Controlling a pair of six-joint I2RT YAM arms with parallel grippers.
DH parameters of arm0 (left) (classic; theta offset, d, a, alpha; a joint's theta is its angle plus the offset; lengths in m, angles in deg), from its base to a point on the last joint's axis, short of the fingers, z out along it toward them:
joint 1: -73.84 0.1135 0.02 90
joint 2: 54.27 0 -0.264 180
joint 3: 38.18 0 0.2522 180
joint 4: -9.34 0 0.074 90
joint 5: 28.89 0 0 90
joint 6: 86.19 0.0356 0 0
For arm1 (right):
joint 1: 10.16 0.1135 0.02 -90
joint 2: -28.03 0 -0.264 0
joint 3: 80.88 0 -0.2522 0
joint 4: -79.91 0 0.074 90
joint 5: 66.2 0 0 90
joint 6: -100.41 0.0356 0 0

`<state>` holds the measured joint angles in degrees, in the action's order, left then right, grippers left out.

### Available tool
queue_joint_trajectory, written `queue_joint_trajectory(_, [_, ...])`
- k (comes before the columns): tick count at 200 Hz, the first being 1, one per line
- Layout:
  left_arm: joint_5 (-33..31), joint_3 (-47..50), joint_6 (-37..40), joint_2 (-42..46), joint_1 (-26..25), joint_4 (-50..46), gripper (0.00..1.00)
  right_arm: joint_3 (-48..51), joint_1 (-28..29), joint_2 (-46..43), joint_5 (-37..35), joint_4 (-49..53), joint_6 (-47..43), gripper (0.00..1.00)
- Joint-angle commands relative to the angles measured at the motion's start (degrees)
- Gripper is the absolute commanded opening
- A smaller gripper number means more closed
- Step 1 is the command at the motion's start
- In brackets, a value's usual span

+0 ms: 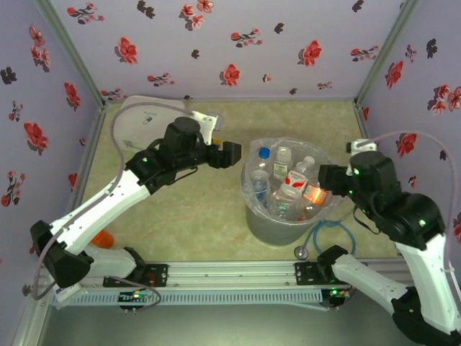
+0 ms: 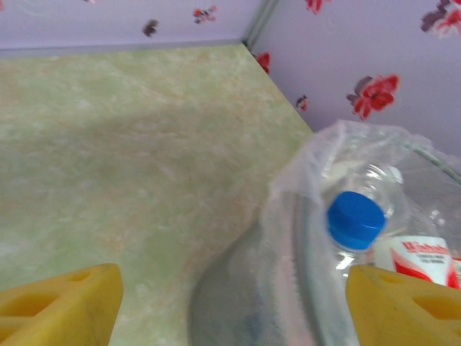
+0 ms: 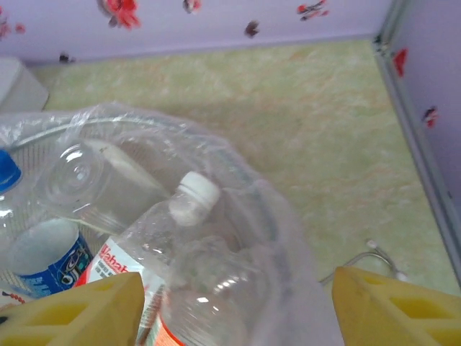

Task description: Put the plastic bottles in the bin

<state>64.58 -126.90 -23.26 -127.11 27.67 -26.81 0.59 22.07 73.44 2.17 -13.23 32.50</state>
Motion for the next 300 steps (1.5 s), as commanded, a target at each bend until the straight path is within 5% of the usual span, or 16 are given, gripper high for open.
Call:
queue_joint_trajectory(1, [-2.93,3.61,0.19,4.49,2.59,3.76,0.83,-0.61,-0.24,-2.63,-4.87,10.48,4.89,0.65])
queue_joint_trajectory(28, [-3.44,7.68,1.34,9.16,6.63,3.89,0.87,2.37,-0.24,-5.61,1.33,12.55,8.27,0.52])
queue_joint_trajectory(64, [-11.11,14.30,6.64,18.67,10.69,2.43,0.97,8.56,-0.24,-8.46,9.43,7.86,9.25,0.48])
queue_joint_trajectory(122, [-11.97,19.69,7.59,28.54,17.51,-3.88,1.00,15.48,-0.22,-5.93,16.80,-3.30,8.09,0.44])
queue_joint_trajectory(172, [-16.81,21.93,9.27,31.64,19.51,-7.33,1.00,17.14,-0.24,2.63,25.72,-15.75,7.08,0.43])
queue_joint_trajectory(260, [-24.11,27.39,9.48,35.49,24.10,-10.24,1.00,13.34,2.49,21.97,31.38,-41.70,9.24,0.44])
queue_joint_trajectory(280, [-27.06,29.55,8.49,35.06,24.86,-8.23,1.00,10.95,2.80,23.27,30.10,-41.07,7.70,0.50])
queue_joint_trajectory(300, [-29.26,32.19,8.65,34.20,25.46,-4.25,1.00,8.91,1.24,20.77,24.97,-37.08,4.99,0.71])
